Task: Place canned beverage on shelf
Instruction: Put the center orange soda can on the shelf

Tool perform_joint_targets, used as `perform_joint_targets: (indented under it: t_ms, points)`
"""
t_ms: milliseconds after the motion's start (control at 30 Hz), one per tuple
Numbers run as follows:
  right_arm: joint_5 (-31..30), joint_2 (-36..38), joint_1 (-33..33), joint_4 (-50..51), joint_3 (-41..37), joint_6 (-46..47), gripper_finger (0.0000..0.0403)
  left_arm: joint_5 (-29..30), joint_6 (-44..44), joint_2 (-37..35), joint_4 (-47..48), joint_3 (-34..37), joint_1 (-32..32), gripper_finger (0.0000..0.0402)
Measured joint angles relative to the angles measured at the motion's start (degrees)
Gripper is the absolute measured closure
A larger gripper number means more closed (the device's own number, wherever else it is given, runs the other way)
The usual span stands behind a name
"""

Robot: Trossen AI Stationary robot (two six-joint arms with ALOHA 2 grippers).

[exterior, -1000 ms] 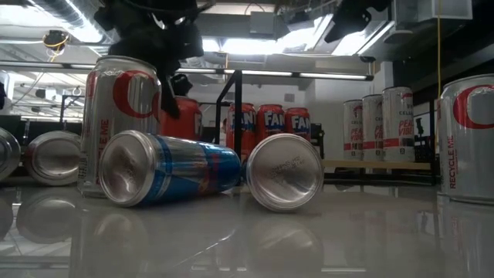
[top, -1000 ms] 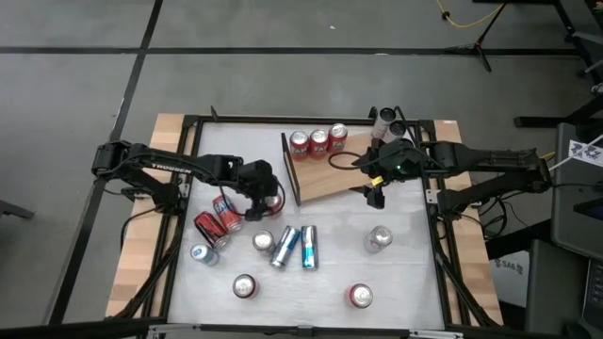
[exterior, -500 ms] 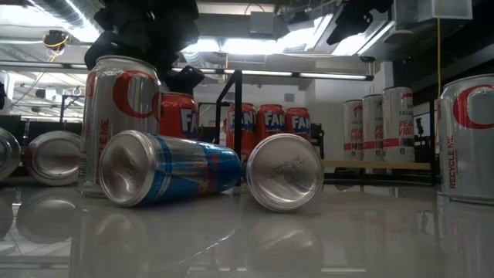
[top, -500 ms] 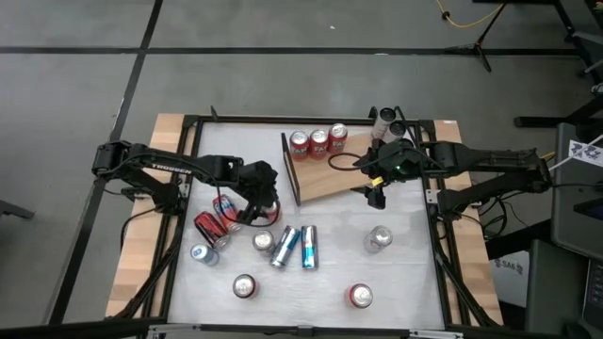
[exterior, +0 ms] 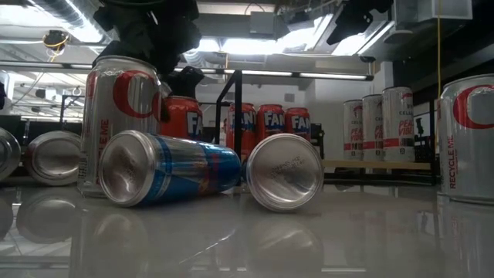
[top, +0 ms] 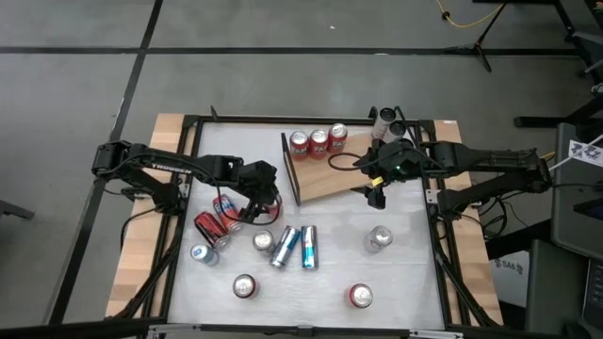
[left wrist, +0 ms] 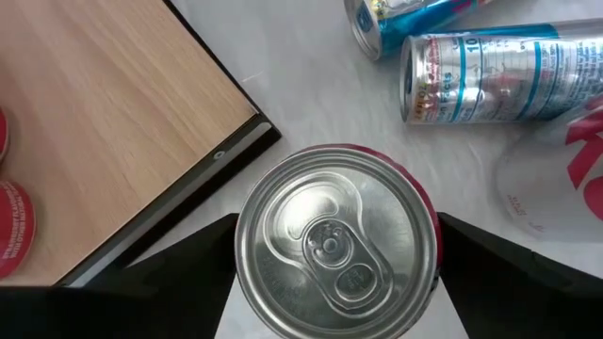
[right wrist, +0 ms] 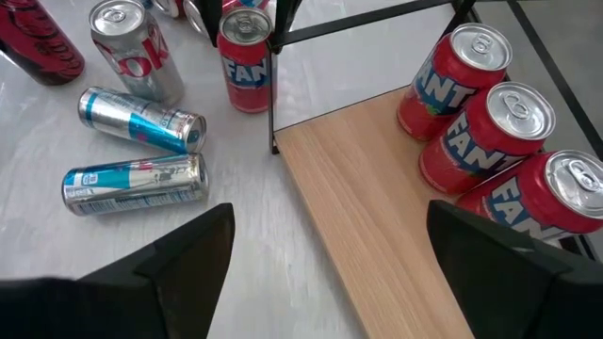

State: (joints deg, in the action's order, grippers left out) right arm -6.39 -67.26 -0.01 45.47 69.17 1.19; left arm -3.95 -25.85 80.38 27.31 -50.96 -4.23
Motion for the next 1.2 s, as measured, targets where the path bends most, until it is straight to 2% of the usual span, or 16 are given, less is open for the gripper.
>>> perform_joint_targets:
  t_ms: [267,533,1033,1200]
  points:
    - [0.0,0.0,0.0,0.02,0.0,0.0,0.0061,0.0,0.85,0.0,0.02,0.0,0.0,0.0069]
    - [0.0,0.0,0.0,0.02,0.02,0.0,0.0061,0.21,6.95,0.0,0.03,0.0,0.02,0.0006]
    - [0.0,0.0,0.0,0.03,0.02,0.0,0.0061,0.62,39.86,-0.01,-1.31,0.0,0.0,0.0014]
    - [0.0,-0.02,0.0,0.02,0.02,0.0,0.0061,2.74,43.71,-0.01,-1.3,0.0,0.04,0.0014]
